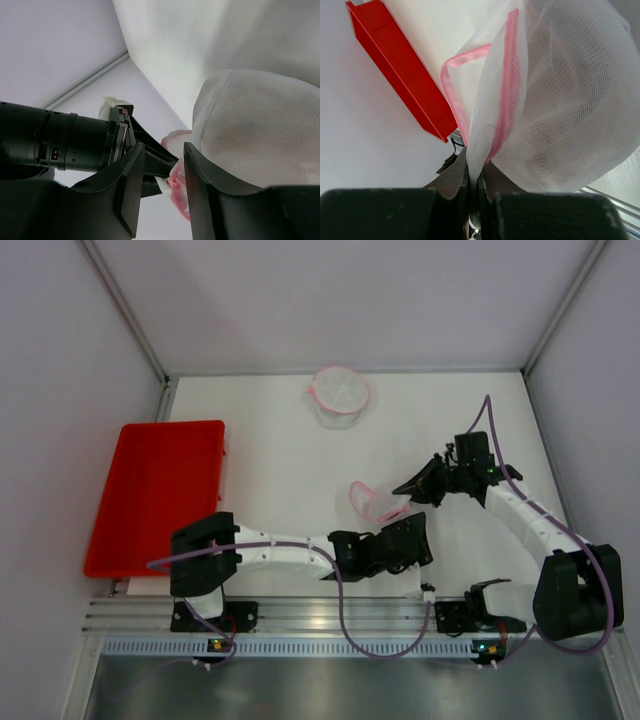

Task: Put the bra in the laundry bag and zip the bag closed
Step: Zip the zipper on the laundry bag.

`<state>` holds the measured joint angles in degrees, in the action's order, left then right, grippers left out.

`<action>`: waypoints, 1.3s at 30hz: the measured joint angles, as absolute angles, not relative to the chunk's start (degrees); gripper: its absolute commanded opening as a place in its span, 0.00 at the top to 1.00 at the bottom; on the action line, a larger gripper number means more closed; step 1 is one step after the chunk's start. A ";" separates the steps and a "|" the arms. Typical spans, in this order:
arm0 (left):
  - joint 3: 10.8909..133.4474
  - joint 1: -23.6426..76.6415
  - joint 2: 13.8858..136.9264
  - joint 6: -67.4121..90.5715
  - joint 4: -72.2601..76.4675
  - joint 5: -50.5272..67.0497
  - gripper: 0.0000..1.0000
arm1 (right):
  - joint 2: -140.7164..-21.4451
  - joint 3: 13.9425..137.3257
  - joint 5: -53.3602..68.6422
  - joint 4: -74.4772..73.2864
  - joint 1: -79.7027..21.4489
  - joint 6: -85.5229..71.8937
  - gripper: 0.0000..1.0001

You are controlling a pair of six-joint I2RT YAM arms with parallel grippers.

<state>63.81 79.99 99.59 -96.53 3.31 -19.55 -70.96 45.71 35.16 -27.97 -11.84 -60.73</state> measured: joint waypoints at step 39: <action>60.25 78.02 95.59 -95.04 2.35 -19.29 1.00 | -72.01 45.84 35.46 -28.34 -11.97 -59.79 1.00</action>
